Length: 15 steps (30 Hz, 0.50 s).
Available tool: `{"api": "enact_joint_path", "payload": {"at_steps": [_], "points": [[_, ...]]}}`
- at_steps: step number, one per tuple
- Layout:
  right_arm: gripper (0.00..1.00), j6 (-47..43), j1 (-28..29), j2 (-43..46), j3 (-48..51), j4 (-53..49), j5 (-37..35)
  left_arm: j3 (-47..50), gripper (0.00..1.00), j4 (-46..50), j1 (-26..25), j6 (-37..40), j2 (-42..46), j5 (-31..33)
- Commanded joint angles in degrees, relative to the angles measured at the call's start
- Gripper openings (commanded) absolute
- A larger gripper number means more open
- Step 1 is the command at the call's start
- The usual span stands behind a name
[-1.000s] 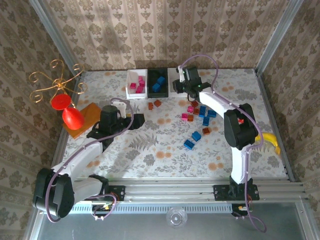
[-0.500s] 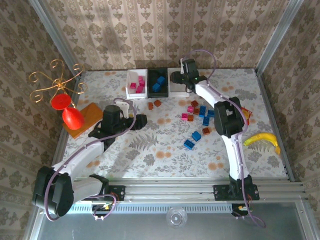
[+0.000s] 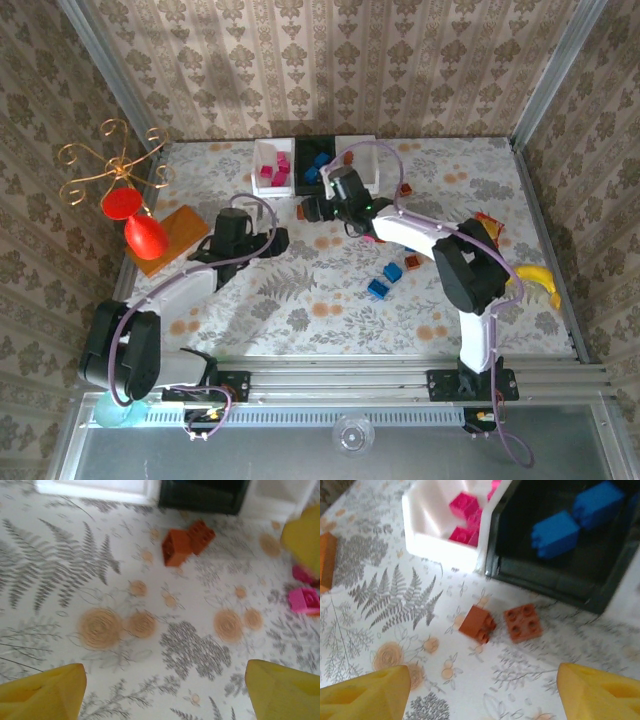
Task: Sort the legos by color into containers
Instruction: Pick up the lego from the top-center of the table.
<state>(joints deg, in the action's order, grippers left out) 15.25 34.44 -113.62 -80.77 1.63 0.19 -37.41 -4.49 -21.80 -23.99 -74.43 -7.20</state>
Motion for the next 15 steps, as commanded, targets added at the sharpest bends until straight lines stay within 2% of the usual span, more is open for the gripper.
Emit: {"api": "enact_joint_path", "payload": {"at_steps": [1,9,15], "points": [[0.78,4.15,1.07,-4.60,-4.15,-0.75,-2.04,3.49,0.84,-3.34,2.44,-3.20,3.39,2.35],[0.69,8.04,3.36,-13.68,-11.83,-3.60,-6.29,6.21,0.85,-2.50,3.94,-2.56,8.22,1.47],[0.59,8.88,3.45,-18.38,-16.75,-5.31,-4.52,7.12,0.85,-2.56,4.22,-2.11,9.72,0.96]]}}
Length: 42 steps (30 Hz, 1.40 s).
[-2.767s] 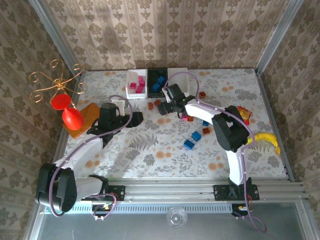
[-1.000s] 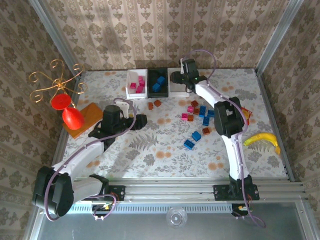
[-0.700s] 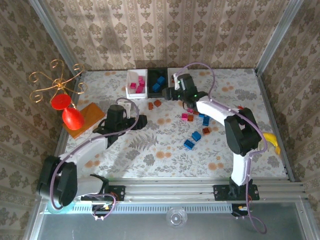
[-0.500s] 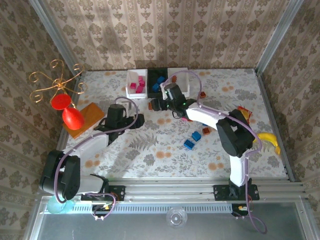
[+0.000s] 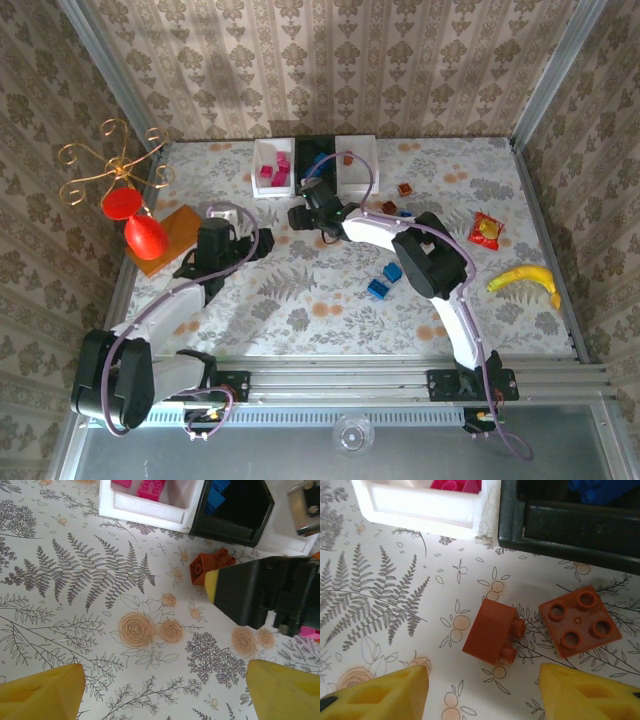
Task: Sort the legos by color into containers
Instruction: Pick up the lego from the top-center of the table.
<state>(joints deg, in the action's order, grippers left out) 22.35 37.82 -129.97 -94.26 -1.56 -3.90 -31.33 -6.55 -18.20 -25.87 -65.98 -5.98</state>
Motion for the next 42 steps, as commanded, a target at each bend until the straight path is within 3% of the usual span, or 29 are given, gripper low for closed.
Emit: {"api": "enact_joint_path", "payload": {"at_steps": [1,15,26,30,35,42], "points": [[0.58,1.86,0.10,-2.74,-4.24,-2.85,-0.04,1.17,0.85,-0.49,0.70,-0.25,1.50,-0.43],[0.54,7.45,-0.16,-11.93,-20.63,-18.83,-3.06,1.80,0.85,-1.63,0.97,-0.75,2.69,-2.36],[0.34,7.19,-0.69,-15.11,-26.17,-22.49,0.01,1.89,0.85,-1.67,1.06,-0.79,3.27,-3.16],[0.29,5.10,-0.71,-10.59,-21.23,-18.80,3.52,1.89,0.85,-1.63,1.06,-0.76,3.22,-3.16],[0.24,2.84,-1.60,3.80,-5.27,-8.11,8.15,1.54,0.85,-1.70,1.08,-0.94,3.57,-3.64],[0.24,4.29,-9.60,18.92,10.13,0.83,6.39,0.85,0.84,-3.17,0.25,-2.13,3.57,-6.08]]}}
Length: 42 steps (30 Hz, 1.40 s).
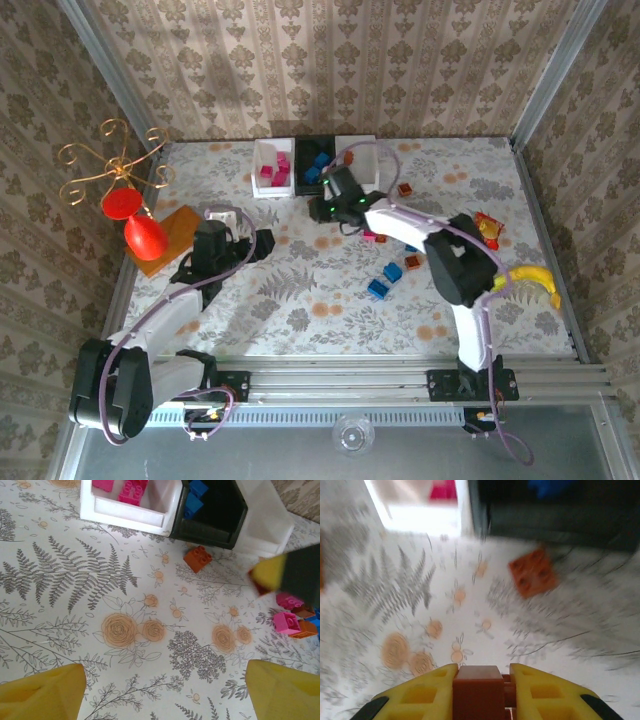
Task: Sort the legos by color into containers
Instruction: Pick up the lego from the top-center of the table, then place the lego in the container.
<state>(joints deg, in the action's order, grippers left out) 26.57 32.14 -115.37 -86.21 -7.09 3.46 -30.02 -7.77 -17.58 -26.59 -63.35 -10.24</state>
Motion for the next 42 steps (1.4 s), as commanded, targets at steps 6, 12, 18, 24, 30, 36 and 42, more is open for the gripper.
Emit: {"api": "enact_joint_path", "payload": {"at_steps": [6,12,18,24,30,36,42], "points": [[0.25,2.48,-11.05,1.67,-0.27,7.69,-4.79,-2.47,0.85,-2.08,-3.85,0.35,0.27,-3.03],[0.25,3.50,-15.48,-10.60,-15.16,3.16,-4.55,-5.31,0.86,-2.82,-7.97,1.70,-2.28,-4.17],[0.31,1.02,-16.41,-20.72,-31.59,-4.94,-2.56,-9.35,0.89,-3.03,-12.56,2.46,-7.15,-4.61],[0.52,-2.15,-16.68,-18.18,-31.95,-6.22,0.56,-11.57,0.93,-2.66,-14.93,3.35,-10.52,-5.58],[0.67,-7.22,-11.46,-1.09,-5.82,4.25,-4.05,-8.94,0.96,-0.54,-13.57,5.50,-8.93,-1.28],[0.80,-18.02,-1.38,2.82,3.79,3.41,-5.48,-3.58,0.95,-2.53,-8.17,2.71,-6.08,0.31],[0.84,-26.80,2.47,-8.70,-9.95,-8.05,-6.54,-0.25,0.94,-3.20,-4.08,1.03,-1.32,0.58]]}}
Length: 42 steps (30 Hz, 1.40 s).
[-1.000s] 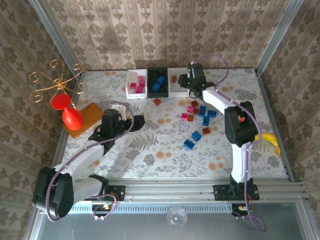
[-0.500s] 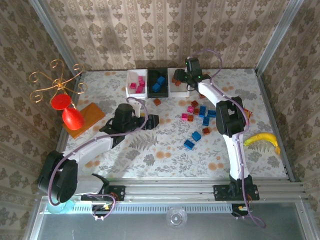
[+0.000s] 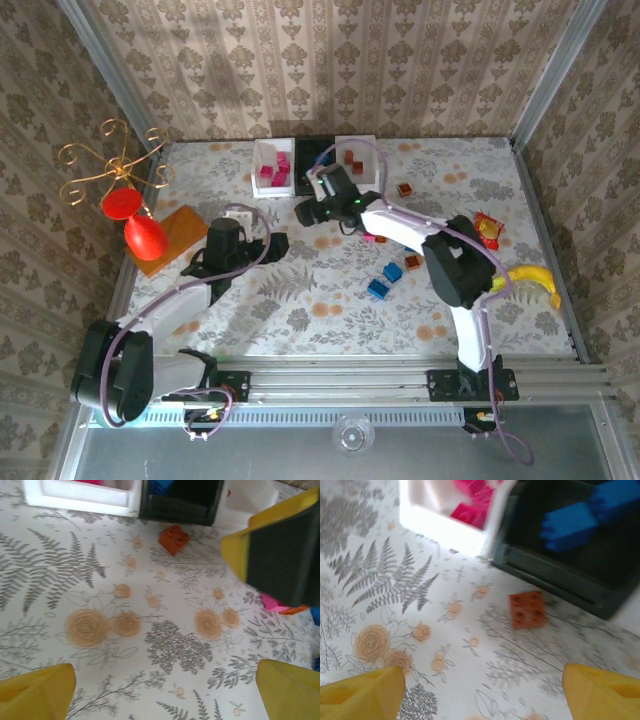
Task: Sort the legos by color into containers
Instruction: Place the lego in the container, then pick up the lego from the top-center of the table.
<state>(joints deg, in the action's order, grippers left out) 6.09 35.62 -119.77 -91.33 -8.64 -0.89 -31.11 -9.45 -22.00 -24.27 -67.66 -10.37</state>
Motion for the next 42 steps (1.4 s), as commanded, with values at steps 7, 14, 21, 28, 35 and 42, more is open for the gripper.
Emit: {"api": "enact_joint_path", "payload": {"at_steps": [7,14,21,28,35,42], "points": [[0.81,-6.97,-0.99,-17.16,-23.98,-21.20,-5.84,1.47,0.94,0.88,0.91,-0.99,6.37,1.66],[0.78,-6.71,-1.49,-22.68,-32.12,-27.30,-7.20,1.58,0.93,1.28,1.12,-0.85,7.03,1.10],[0.73,-7.18,-2.74,-28.02,-40.27,-32.43,-3.84,1.85,0.93,1.71,1.34,-0.52,8.06,1.14],[0.63,-7.92,-3.27,-31.74,-46.58,-35.32,-0.40,1.76,0.93,1.56,1.57,-0.54,7.72,0.97],[0.49,-9.07,-3.54,-32.03,-47.62,-35.16,3.39,1.67,0.93,1.60,1.61,-0.60,7.54,0.71],[0.36,-9.08,-3.62,-20.44,-33.94,-29.31,11.70,1.28,0.93,1.33,1.61,-0.72,7.16,0.06]]}}
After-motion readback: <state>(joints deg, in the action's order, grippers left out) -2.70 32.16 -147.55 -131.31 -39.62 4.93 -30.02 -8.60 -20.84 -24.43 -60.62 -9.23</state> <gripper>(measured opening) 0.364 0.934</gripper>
